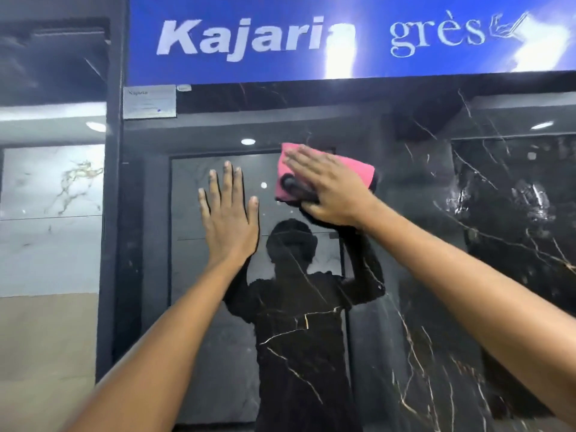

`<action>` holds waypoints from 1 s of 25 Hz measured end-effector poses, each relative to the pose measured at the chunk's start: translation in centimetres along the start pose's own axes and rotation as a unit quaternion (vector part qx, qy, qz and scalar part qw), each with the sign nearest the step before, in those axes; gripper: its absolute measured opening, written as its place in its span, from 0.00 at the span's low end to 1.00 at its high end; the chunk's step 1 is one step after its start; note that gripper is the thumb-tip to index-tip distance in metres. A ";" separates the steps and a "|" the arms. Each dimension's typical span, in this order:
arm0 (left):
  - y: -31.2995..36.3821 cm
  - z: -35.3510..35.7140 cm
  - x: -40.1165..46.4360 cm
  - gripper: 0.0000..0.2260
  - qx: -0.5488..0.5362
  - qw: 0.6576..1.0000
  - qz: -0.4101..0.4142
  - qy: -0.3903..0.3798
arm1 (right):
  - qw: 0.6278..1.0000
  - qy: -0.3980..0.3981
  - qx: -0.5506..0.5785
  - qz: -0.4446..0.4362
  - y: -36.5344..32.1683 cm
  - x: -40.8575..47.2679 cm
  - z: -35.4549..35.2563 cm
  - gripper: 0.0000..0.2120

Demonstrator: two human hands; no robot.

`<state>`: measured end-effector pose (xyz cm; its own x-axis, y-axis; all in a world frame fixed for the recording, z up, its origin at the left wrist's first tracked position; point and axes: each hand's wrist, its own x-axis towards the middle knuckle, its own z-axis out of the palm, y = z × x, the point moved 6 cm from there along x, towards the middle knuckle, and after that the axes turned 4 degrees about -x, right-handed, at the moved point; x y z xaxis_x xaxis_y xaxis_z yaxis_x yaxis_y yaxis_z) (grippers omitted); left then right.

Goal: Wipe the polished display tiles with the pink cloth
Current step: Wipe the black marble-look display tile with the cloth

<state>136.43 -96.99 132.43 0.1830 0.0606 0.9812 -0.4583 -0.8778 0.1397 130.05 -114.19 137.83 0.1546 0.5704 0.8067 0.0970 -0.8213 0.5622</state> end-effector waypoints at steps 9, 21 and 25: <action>0.3 -0.6 0.0 0.25 0.011 1.000 -0.007 0.020 | 0.996 -0.047 0.041 0.068 1.1 8.1 -1.7 0.30; 0.3 -0.3 -0.2 0.25 0.009 1.000 0.002 0.018 | 0.990 -0.088 0.057 -0.095 2.3 2.4 -2.2 0.32; 0.5 -0.7 0.2 0.24 -0.023 1.000 0.004 0.005 | 0.956 0.051 0.088 0.274 11.2 -0.6 -5.1 0.35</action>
<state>135.63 -97.04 132.80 0.1712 0.0585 0.9835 -0.4995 -0.8553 0.1378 126.07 -123.67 144.61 0.1337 0.0435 0.9901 0.1948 -0.9807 0.0167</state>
